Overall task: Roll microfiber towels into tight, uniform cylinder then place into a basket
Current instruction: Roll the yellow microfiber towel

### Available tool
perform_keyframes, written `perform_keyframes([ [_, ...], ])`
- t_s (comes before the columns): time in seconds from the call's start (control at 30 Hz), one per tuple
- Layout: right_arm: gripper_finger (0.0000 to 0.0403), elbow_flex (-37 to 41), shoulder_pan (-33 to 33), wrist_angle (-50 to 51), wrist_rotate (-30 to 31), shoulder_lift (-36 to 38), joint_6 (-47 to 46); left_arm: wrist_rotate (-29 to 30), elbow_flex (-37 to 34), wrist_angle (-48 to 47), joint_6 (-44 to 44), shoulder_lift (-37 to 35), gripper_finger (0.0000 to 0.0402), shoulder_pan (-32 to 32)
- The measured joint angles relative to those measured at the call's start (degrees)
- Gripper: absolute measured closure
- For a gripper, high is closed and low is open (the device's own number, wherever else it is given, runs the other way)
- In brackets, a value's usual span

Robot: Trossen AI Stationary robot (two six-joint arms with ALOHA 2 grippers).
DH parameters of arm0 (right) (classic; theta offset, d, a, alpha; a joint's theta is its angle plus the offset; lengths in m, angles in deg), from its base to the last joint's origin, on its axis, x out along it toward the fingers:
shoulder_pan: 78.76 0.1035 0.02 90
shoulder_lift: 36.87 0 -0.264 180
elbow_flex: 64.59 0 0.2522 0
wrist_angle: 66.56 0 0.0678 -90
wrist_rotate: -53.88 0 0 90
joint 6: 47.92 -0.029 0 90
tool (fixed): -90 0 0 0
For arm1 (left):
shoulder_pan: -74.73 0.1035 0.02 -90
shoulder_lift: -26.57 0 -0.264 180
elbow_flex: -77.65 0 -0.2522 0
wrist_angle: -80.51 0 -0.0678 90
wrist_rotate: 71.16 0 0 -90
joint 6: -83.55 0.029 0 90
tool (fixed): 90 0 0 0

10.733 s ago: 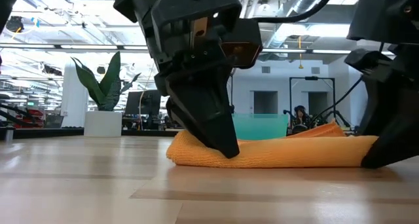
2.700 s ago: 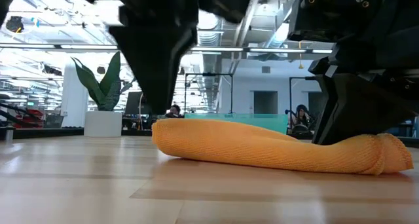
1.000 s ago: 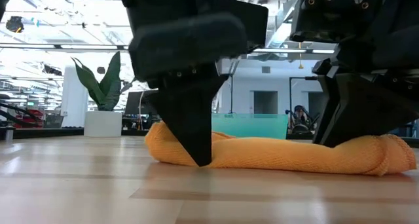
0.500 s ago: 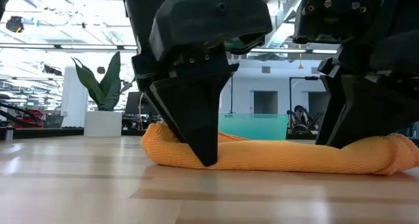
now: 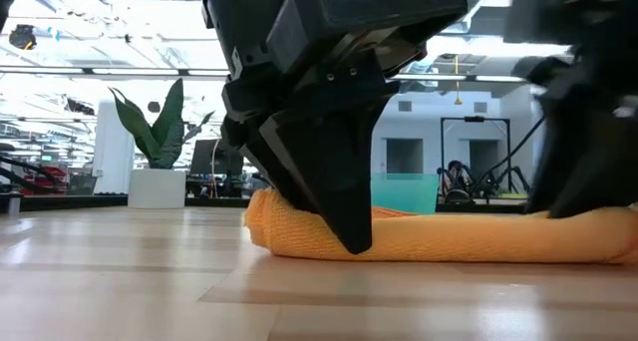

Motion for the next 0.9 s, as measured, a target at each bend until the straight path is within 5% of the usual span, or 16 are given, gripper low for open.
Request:
perform_keyframes([
  [0.2,0.0295,-2.6,5.1,8.6,4.2,-0.1,-0.5,0.0,-0.1,0.9,0.0,0.0,0.0279,0.0],
  [0.5,0.0305,-2.8,11.2,7.1,16.6,0.0,-0.1,0.2,-0.1,1.1,0.0,0.0,0.0279,0.0],
  [0.9,0.0305,-1.2,7.2,-4.3,8.6,0.1,5.6,0.0,-0.1,1.2,0.0,0.0,0.0279,0.3],
])
